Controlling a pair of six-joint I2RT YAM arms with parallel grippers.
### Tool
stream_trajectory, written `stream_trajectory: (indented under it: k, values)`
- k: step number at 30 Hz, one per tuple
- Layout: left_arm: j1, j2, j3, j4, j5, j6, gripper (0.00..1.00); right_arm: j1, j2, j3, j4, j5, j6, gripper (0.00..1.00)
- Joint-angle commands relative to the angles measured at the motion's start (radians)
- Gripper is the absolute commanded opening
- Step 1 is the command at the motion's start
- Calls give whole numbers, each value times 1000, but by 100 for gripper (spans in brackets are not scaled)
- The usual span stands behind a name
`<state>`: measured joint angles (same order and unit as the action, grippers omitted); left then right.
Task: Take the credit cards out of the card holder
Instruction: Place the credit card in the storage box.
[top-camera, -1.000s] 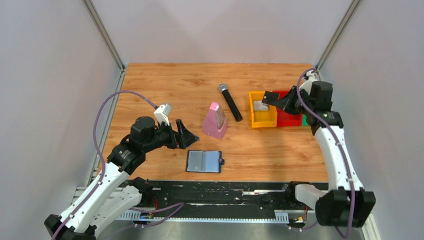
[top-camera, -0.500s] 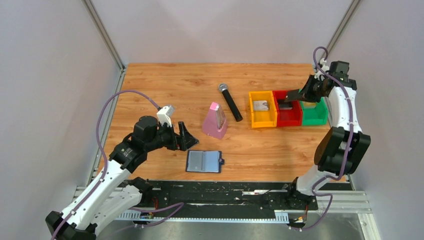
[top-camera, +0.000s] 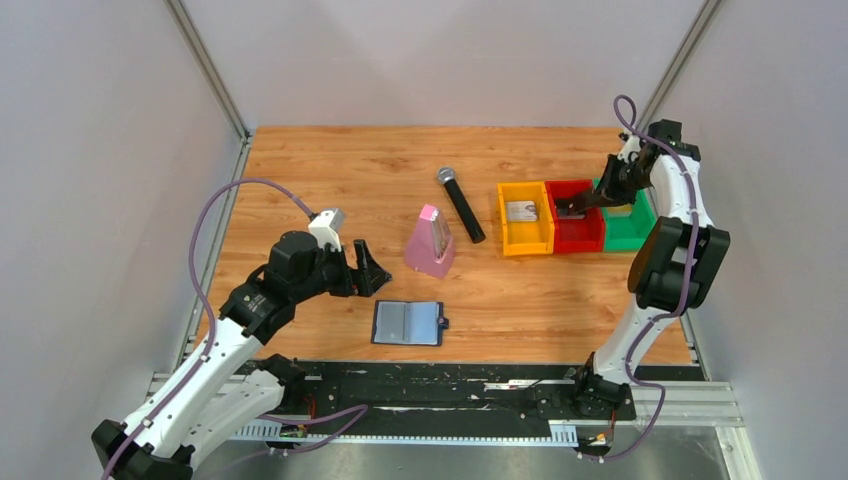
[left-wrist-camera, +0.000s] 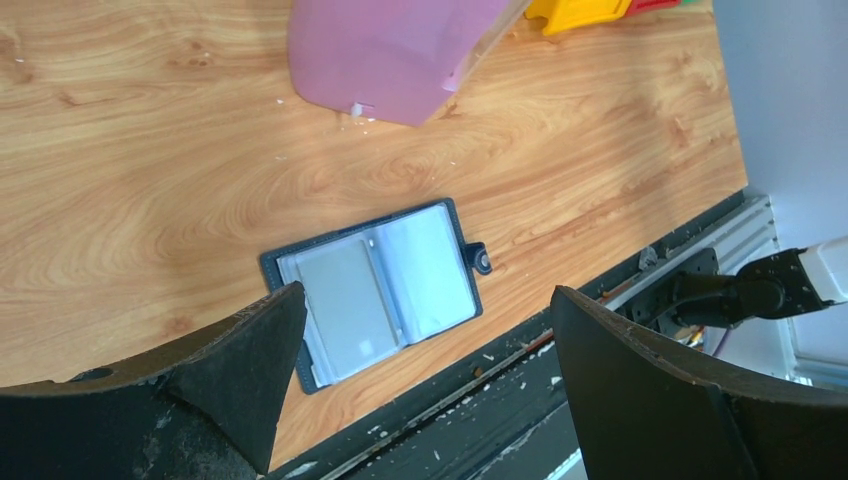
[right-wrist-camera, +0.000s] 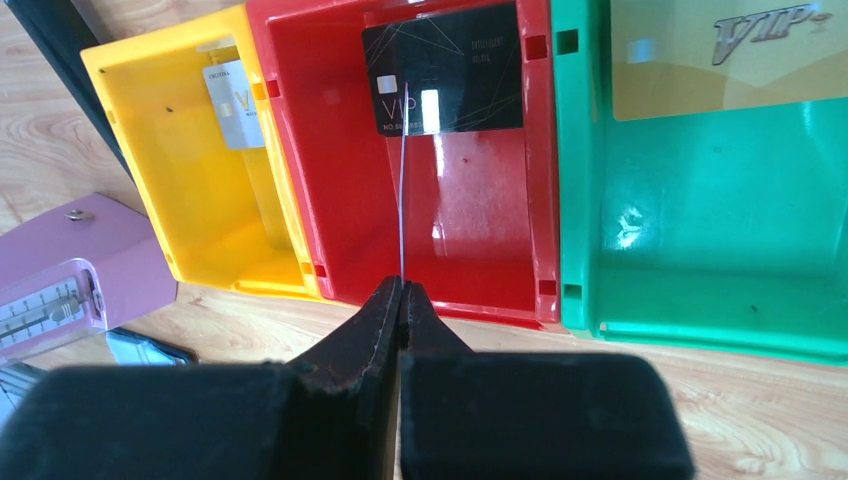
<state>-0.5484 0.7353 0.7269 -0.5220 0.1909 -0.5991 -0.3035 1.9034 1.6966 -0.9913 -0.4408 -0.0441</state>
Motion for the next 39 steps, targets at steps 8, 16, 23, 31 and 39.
stream_trajectory:
  k: [8, 16, 23, 31, 39]
  values:
    - [0, 8, 38, 13, -57, 24, 100, 19, 103, 105, -20, -76, -67, 0]
    - [-2, 12, 33, 19, -62, 23, 100, 25, 170, 145, -7, -83, -76, 5]
    - [-1, 10, 25, 28, -62, 23, 100, 30, 193, 158, 38, -44, -56, 13]
    - [-1, 20, 19, 44, -59, 18, 100, 35, 217, 176, 63, -8, -49, 17]
    - [-1, 40, 17, 35, -72, 6, 100, 54, 185, 214, 70, 18, 0, 18]
